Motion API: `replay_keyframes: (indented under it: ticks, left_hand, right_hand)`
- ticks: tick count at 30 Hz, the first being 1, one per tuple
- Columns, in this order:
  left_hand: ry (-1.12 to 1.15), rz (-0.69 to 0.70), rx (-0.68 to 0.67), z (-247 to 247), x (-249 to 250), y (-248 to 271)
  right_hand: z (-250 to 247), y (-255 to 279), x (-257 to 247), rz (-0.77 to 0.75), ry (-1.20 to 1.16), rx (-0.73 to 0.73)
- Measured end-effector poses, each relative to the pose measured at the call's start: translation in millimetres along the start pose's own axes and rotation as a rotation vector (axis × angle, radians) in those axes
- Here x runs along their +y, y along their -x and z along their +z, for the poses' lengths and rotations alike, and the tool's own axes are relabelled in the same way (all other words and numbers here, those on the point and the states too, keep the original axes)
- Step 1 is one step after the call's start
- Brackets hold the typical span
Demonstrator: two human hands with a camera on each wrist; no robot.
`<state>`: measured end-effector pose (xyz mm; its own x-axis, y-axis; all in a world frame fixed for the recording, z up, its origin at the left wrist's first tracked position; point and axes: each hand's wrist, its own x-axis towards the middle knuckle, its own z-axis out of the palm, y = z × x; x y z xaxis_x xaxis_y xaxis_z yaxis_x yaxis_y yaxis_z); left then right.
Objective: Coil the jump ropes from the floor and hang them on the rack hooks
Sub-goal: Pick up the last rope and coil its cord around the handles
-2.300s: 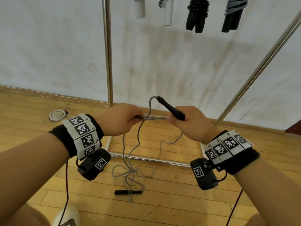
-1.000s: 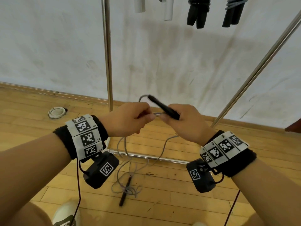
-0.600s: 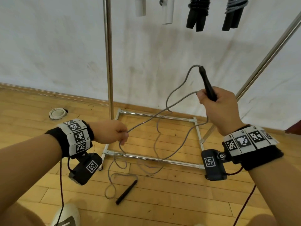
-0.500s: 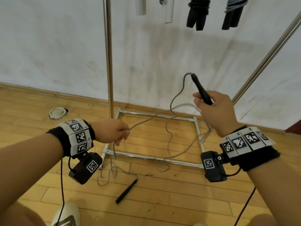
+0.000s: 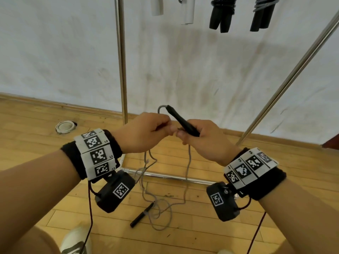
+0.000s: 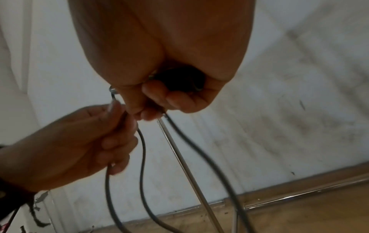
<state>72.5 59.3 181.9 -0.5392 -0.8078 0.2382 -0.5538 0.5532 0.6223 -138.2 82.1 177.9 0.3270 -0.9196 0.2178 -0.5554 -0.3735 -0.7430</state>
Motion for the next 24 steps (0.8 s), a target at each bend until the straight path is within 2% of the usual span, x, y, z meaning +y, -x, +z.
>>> replay_keyframes:
  ticks: [7,11,16,20,24]
  left_hand:
    - [-0.140,-0.180,-0.352,1.9,-41.9,17.2]
    - [-0.207,-0.261,-0.389,0.1,-63.0,21.1]
    - [-0.207,-0.337,-0.439,0.7,-76.8,24.9]
    - [-0.164,-0.306,-0.356,5.8,-65.6,19.1]
    - [-0.094,-0.209,-0.249,11.5,-38.4,12.3]
  right_hand:
    - [-25.3,-5.8,3.6,0.006,-0.040,0.296]
    - [-39.8,-7.6,7.3,-0.001,-0.093,0.441]
    - [-57.3,-8.7,12.3,0.074,-0.142,0.567]
    - [-52.9,-7.3,15.6,0.101,-0.030,0.503]
    - [-23.4,-3.6,11.9,0.118,0.066,0.246]
